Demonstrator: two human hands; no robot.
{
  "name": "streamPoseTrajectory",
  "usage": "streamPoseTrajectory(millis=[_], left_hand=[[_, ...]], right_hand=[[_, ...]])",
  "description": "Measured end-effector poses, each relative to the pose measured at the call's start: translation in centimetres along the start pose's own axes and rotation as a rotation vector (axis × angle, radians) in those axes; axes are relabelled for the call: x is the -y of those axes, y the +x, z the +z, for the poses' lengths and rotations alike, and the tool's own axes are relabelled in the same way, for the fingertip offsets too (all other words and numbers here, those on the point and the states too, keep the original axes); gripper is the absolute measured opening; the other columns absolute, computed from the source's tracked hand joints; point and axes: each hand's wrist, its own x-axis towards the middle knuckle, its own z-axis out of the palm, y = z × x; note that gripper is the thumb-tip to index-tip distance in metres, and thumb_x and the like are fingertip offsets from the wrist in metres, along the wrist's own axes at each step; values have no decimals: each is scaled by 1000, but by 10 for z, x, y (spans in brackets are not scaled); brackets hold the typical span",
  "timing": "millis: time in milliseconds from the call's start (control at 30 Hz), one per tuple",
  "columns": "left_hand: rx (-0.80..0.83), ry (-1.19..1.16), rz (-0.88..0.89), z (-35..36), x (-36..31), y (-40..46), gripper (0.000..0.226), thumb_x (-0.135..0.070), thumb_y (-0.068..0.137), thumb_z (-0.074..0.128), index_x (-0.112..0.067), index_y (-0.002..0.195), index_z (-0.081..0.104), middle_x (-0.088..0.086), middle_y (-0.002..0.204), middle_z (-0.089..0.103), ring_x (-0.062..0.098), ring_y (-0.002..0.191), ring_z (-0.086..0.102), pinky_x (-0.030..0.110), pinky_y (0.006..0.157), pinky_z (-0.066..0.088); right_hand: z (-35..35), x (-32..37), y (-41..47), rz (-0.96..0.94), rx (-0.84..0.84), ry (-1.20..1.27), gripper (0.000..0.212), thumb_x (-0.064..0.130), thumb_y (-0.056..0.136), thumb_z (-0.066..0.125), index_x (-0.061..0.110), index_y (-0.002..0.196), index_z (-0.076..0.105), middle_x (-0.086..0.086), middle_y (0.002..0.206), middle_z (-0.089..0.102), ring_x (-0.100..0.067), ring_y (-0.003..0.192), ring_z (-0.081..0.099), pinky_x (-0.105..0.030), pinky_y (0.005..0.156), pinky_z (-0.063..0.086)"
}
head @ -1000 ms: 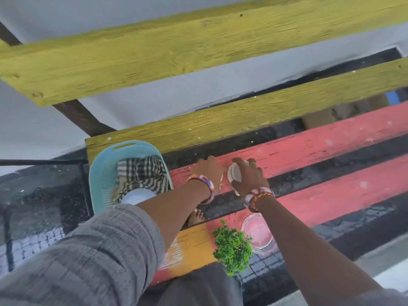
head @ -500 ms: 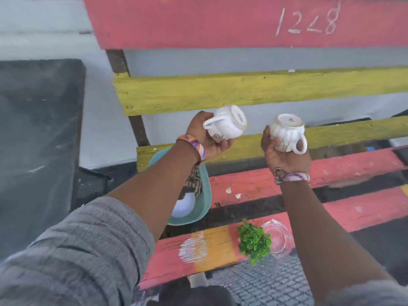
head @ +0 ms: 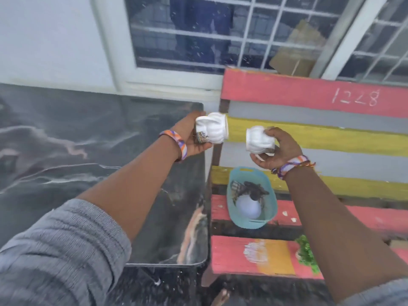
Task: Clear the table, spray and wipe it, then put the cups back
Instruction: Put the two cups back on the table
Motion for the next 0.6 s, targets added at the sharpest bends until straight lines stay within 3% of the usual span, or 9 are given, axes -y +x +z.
streamPoseTrajectory(millis=[133, 333, 400, 533, 600], left_hand=[[-105, 15, 76, -61, -34, -33, 23, -39, 87, 47, -19, 84, 58, 1, 80, 58, 15, 70, 57, 19, 46, 54], [-291, -12, 153, -141, -76, -54, 23, -42, 82, 54, -19, 84, 58, 0, 76, 57, 13, 66, 56, 19, 51, 52], [-339, -72, 172, -162, -90, -59, 24, -43, 81, 55, -19, 81, 56, 0, 75, 55, 14, 64, 54, 21, 51, 52], [-391, -99, 178, -210, -122, -60, 22, -46, 75, 57, -25, 77, 59, 0, 82, 53, 20, 68, 53, 53, 79, 50], [-397, -149, 198, -236, -139, -57, 18, -44, 74, 59, -27, 79, 60, 0, 92, 54, 23, 74, 55, 64, 83, 43]], right_hand=[[67, -15, -6, -17, 29, -165, 7, 24, 80, 62, 21, 78, 57, -1, 83, 55, -21, 80, 56, -33, 66, 49], [160, -38, 1, 67, 149, -258, 15, 29, 79, 59, 21, 67, 54, 4, 60, 55, -14, 59, 52, -21, 59, 43], [186, -43, 10, 107, 194, -230, 13, 32, 77, 59, 22, 69, 55, 6, 63, 57, -13, 62, 52, -21, 65, 40], [237, -59, 35, 106, 301, -136, 11, 34, 76, 58, 27, 85, 60, 6, 85, 64, -20, 84, 60, -41, 76, 47], [268, -68, 50, 90, 362, -51, 17, 33, 79, 55, 27, 94, 59, 7, 75, 67, -18, 85, 63, -52, 73, 50]])
